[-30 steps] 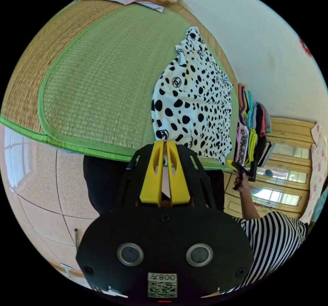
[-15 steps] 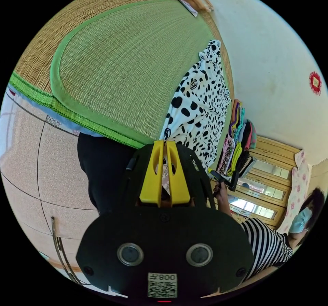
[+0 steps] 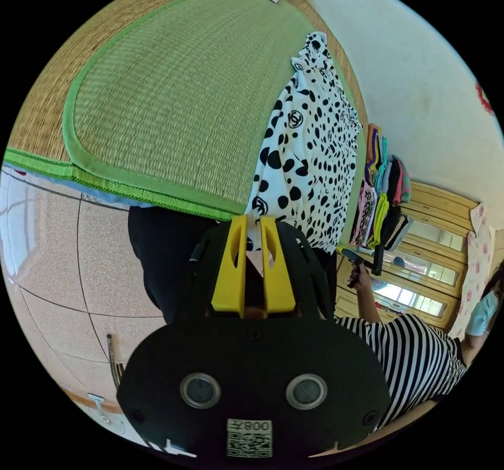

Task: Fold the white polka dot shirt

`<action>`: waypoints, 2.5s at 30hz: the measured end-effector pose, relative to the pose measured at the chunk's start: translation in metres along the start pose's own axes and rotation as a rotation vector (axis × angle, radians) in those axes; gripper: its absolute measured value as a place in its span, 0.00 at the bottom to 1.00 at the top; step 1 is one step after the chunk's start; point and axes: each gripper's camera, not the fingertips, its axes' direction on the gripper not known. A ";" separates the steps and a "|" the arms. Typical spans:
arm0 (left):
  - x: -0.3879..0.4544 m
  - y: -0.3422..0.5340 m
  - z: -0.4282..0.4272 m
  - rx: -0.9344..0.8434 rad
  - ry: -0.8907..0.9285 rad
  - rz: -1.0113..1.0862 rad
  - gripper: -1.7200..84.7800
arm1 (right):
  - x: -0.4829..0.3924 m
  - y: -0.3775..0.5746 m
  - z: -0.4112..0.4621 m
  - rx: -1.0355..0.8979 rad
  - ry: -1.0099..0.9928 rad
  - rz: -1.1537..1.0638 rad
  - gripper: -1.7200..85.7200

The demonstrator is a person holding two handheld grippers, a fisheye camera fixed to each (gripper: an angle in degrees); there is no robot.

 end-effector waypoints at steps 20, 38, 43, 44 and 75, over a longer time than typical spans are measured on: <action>0.130 -0.180 -0.025 0.114 -0.048 0.181 0.03 | -0.134 -0.141 -0.020 0.171 0.135 -0.295 0.02; 0.353 -0.394 -0.048 0.145 -0.214 0.623 0.07 | -0.302 -0.294 -0.069 0.301 -0.073 -0.692 0.08; 0.372 -0.441 -0.061 0.153 -0.263 0.618 0.05 | -0.386 -0.363 -0.046 0.277 -0.071 -0.824 0.10; 0.376 -0.450 -0.065 0.157 -0.256 0.619 0.05 | -0.394 -0.369 -0.043 0.281 -0.068 -0.834 0.10; 0.494 -0.575 -0.148 0.111 -0.134 0.705 0.05 | -0.437 -0.563 -0.024 0.090 -0.367 -0.732 0.07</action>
